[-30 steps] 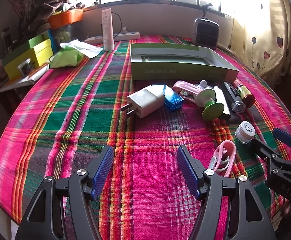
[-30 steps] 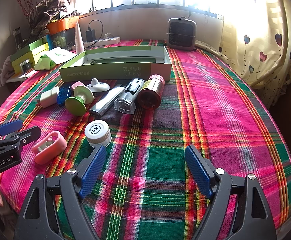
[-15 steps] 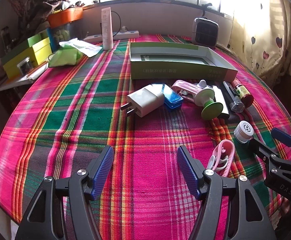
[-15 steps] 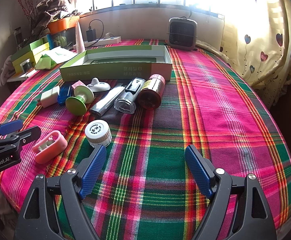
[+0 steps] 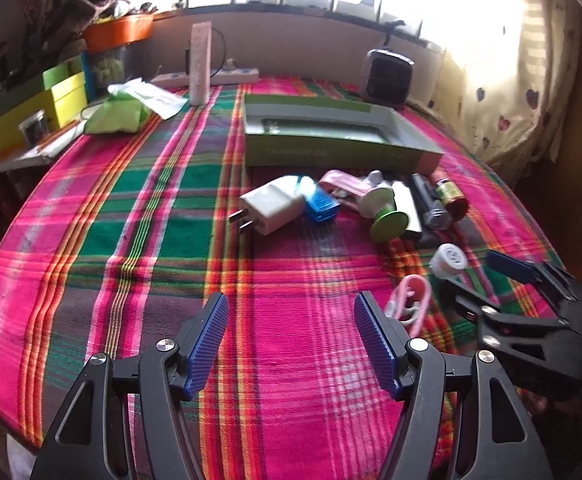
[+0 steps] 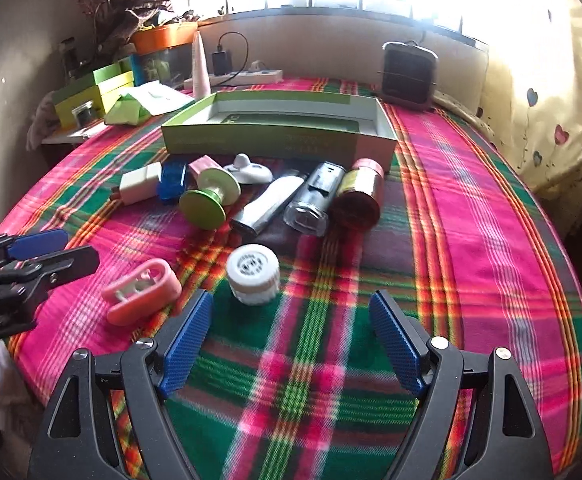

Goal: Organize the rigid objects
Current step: 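Grasp the pink plastic clip with the left gripper while the right gripper grasps the white round jar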

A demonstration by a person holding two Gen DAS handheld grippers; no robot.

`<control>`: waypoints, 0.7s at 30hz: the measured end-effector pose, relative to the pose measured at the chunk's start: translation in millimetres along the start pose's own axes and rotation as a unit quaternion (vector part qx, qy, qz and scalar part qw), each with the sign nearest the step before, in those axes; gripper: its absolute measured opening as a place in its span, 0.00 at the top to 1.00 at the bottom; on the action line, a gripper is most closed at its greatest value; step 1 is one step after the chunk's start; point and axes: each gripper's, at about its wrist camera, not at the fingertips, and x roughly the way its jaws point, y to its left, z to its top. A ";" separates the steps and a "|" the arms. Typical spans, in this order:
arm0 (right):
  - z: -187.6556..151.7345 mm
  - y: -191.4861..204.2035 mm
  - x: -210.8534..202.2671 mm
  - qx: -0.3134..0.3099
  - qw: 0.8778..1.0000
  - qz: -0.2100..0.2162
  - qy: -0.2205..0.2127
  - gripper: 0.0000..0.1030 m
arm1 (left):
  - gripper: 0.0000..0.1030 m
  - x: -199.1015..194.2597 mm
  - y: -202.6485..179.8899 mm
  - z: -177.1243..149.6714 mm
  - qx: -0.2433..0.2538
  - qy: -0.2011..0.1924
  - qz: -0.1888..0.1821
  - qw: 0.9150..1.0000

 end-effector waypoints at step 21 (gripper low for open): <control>11.0 -14.0 7.2 0.003 1.000 0.018 0.011 0.72 | 0.37 6.3 -49.0 0.9 0.080 0.029 -0.083 0.993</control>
